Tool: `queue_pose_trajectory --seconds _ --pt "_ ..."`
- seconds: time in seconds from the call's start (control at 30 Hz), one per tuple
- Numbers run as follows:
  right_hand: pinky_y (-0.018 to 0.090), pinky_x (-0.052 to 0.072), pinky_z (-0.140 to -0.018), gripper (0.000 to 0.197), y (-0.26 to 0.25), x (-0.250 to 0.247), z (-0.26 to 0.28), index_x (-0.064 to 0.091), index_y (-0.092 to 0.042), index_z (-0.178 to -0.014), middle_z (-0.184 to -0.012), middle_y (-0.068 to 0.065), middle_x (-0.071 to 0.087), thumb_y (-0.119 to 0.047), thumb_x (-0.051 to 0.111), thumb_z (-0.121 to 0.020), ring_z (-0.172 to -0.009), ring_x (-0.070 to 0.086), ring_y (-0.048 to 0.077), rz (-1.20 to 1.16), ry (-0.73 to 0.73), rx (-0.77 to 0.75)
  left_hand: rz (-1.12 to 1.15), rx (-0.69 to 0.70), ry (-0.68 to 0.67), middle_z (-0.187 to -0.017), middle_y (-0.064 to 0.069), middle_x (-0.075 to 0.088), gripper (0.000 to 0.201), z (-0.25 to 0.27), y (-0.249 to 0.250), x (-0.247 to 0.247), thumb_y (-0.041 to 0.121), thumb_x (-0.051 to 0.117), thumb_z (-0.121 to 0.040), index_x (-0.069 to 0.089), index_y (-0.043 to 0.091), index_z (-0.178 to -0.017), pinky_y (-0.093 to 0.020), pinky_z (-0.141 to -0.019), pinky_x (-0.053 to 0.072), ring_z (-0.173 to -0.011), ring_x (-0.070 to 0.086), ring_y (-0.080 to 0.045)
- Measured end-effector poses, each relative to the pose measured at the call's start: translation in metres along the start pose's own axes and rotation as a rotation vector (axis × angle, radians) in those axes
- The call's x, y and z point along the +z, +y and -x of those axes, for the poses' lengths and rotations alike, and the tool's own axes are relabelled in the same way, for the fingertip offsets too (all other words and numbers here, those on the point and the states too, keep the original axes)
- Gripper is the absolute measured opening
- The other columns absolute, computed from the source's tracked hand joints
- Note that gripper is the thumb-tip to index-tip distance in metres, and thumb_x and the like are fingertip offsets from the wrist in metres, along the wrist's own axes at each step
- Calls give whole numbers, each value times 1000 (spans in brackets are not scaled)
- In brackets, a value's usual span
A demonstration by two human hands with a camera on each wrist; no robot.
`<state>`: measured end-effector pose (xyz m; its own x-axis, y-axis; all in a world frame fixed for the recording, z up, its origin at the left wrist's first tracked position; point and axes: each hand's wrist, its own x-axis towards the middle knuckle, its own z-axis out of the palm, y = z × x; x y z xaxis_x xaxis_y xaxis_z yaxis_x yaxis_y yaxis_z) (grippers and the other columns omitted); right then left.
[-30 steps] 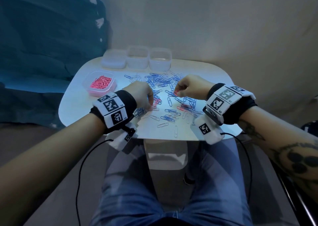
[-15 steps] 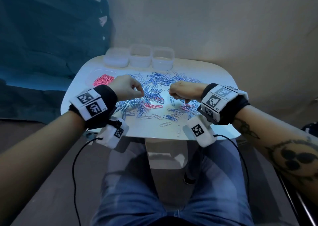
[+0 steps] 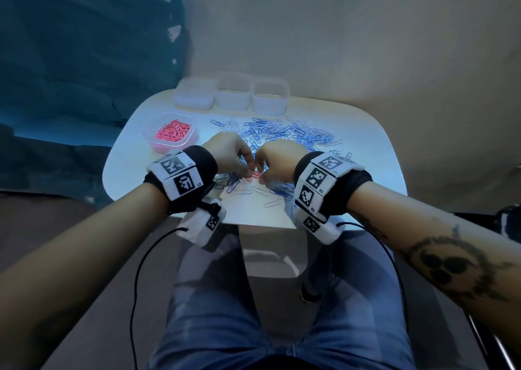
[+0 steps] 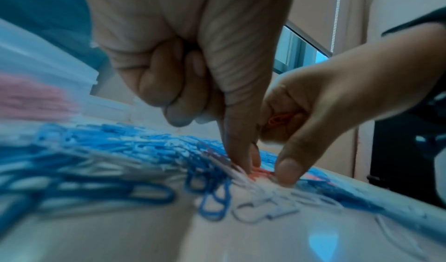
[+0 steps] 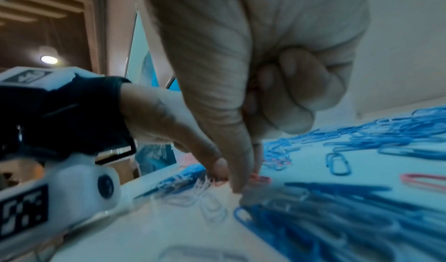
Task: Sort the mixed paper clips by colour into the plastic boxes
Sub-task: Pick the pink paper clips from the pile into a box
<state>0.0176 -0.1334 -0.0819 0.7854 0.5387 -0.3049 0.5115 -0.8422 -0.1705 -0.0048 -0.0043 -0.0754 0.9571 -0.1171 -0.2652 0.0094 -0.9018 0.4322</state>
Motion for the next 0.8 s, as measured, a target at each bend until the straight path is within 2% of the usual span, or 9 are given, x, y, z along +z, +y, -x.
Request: queue_pose_trajectory --seconds 0.07,0.2,0.27,0.33,0.43,0.53,0.63,0.7,0.8 --pt "27 37 -67 22 0 1 -3 66 -17 -96 -99 2 65 -31 69 -79 -91 58 21 -35 20 1 46 -13 7 -50 3 37 19 1 -4 -3 12 76 -74 72 15 -93 -15 -41 24 -48 32 -10" --pt "27 37 -66 17 -4 0 -4 68 -16 -91 -86 -2 59 -26 71 -78 -82 52 16 -127 42 15 3 -43 65 -55 5 42 20 3 -10 -4 17 80 -71 71 13 -89 -20 -48 26 -52 37 -7" --pt "28 41 -66 8 -5 -1 -5 68 -15 -80 -75 -1 58 -19 72 -75 -80 54 16 -182 6 24 -30 -38 92 -57 7 43 19 4 -12 -3 20 80 -70 70 13 -84 -21 -48 26 -54 38 -4" --pt "30 46 -67 11 -7 -3 -6 63 -13 -67 -65 0 57 -15 72 -74 -76 56 17 -227 -29 41 -46 -12 107 -57 10 43 17 5 -14 -3 21 80 -71 71 12 -82 -21 -48 26 -54 37 -2" --pt "29 43 -66 11 -14 -2 -3 63 -8 -83 -79 7 58 -19 65 -80 -77 53 20 -126 8 48 -109 54 74 -54 12 42 17 7 -12 -4 21 77 -74 74 14 -89 -18 -48 25 -52 37 -1" --pt "28 39 -69 16 -17 -1 2 61 -10 -97 -85 5 49 -20 57 -86 -81 47 21 9 92 40 -264 139 1 -61 11 46 22 10 -4 -3 22 73 -78 73 20 -100 -20 -55 30 -61 43 -7" --pt "26 38 -64 20 -7 -9 4 63 -1 -97 -82 10 55 -16 56 -86 -77 50 22 -59 105 77 -466 199 -21 -90 1 64 21 12 2 1 23 66 -84 71 26 -105 -23 -68 35 -93 55 -18" --pt "25 37 -56 23 6 -18 6 66 5 -92 -85 19 64 -15 56 -85 -73 51 22 -159 139 122 -555 223 -30 -90 -2 63 17 12 4 1 22 64 -85 71 25 -101 -24 -67 36 -98 57 -20" --pt "27 40 -61 24 25 -31 17 67 7 -88 -83 23 64 -14 57 -84 -74 54 26 -328 249 184 -672 260 -81 -89 -5 60 15 9 8 0 25 63 -86 68 21 -100 -24 -63 34 -98 59 -23"
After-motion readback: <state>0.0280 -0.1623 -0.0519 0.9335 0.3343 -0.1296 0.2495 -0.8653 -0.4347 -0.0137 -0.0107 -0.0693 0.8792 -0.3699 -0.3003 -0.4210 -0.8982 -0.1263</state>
